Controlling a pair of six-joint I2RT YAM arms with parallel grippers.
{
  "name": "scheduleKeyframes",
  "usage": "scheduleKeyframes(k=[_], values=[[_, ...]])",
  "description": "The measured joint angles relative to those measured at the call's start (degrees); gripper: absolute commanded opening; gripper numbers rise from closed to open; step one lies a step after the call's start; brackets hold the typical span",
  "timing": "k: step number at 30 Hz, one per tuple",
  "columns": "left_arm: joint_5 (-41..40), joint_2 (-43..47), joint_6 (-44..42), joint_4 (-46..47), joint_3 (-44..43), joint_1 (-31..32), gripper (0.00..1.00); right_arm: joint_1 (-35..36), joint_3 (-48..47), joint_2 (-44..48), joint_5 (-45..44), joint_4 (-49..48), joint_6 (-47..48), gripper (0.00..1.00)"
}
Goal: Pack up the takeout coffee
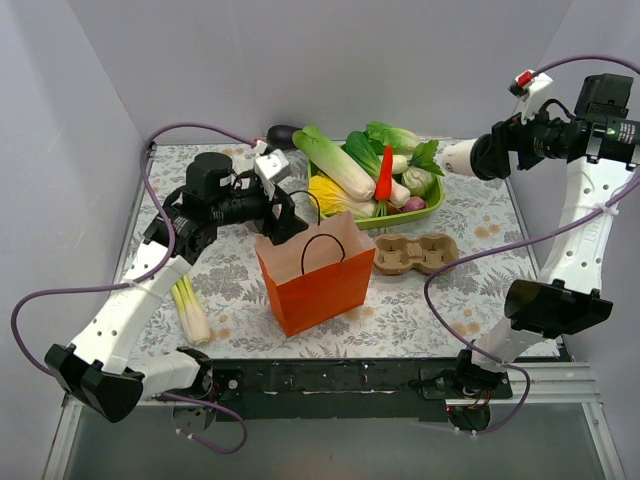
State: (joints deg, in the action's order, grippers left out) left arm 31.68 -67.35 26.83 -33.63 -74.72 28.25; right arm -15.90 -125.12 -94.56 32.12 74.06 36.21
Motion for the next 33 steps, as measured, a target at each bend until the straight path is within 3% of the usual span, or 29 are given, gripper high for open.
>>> scheduleKeyframes(k=[4, 10, 16, 21, 25, 31, 33], values=[[0.7, -0.4, -1.3, -2.1, -4.1, -0.3, 0.76, 4.5, 0.0, 1.6, 12.8, -0.2, 1.1, 0.01], [-0.8, -1.0, -2.5, -6.8, -7.0, -0.4, 0.76, 21.1, 0.0, 3.8, 22.9, -4.8, -1.9, 0.01], [-2.8, -0.5, -2.7, -12.1, -6.7, -0.4, 0.74, 27.2, 1.2, 9.1, 25.5, -3.5, -0.8, 0.01], [-4.3, 1.0, -1.0, -14.1, -3.1, -0.4, 0.70, 32.0, 12.4, 18.0, 23.4, -0.2, 3.9, 0.01], [-5.2, 1.0, 0.0, -14.4, -2.3, -0.4, 0.60, 38.7, 14.5, 18.9, 19.9, 1.0, 5.2, 0.01], [-5.6, 0.0, 0.1, -14.4, -2.2, -0.4, 0.29, 41.6, 14.2, 15.1, 16.9, 1.0, 5.4, 0.01], [-5.4, -1.0, -0.1, -14.4, -2.0, -0.4, 0.15, 42.0, 14.2, 13.9, 15.9, 1.0, 5.3, 0.01]])
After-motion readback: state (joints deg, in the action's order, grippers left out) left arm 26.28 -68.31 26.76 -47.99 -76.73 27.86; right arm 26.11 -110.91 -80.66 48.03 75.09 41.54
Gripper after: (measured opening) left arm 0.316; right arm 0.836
